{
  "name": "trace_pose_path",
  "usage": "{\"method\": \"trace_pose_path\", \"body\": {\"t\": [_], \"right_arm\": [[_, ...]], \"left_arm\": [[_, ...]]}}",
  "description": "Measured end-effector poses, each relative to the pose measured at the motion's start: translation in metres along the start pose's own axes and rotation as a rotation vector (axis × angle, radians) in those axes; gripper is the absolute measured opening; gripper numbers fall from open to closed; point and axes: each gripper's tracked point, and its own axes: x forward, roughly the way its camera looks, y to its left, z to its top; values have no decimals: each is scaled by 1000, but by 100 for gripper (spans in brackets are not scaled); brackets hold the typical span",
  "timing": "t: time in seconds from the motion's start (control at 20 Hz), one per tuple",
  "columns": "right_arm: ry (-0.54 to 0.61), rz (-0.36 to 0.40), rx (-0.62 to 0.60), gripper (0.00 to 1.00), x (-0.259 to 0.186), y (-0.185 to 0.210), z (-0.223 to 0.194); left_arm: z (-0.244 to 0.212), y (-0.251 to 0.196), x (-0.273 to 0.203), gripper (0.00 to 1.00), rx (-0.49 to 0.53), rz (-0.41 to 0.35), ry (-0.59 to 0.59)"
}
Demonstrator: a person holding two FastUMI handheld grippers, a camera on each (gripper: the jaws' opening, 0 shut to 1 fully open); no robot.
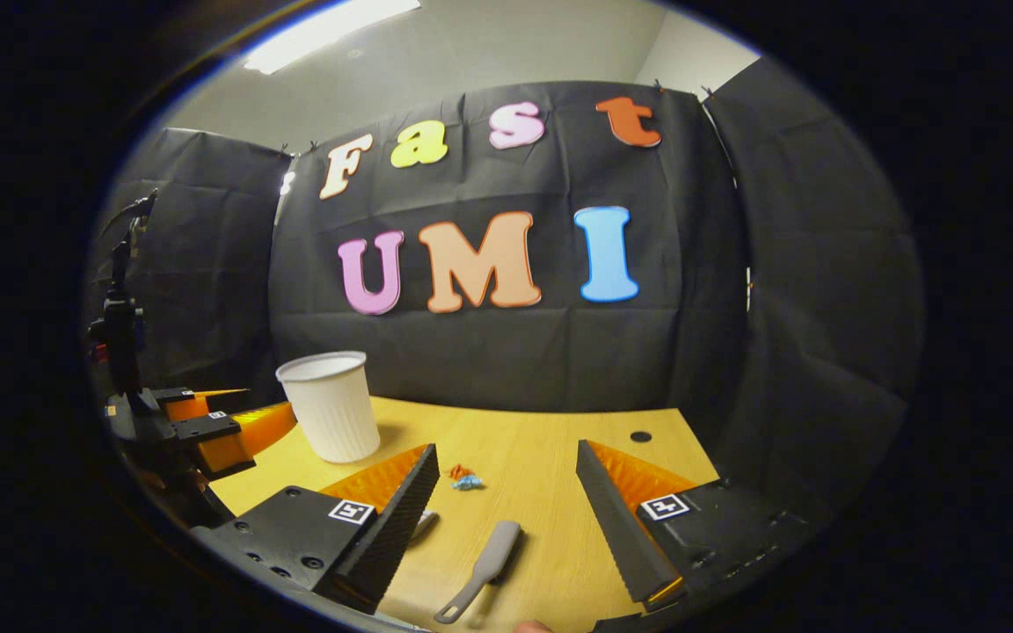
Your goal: Pick up the small broom and dustpan from the desktop, sweep the trash into the dustpan with the broom, and then empty the trash into the garbage bin.
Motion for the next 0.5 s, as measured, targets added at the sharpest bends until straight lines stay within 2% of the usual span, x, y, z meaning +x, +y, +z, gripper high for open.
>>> {"method": "trace_pose_path", "body": {"t": [0.5], "right_arm": [[288, 3, -30, 94, 52, 26, -121]], "left_arm": [[-141, 31, 30, 93, 48, 14, 351]]}}
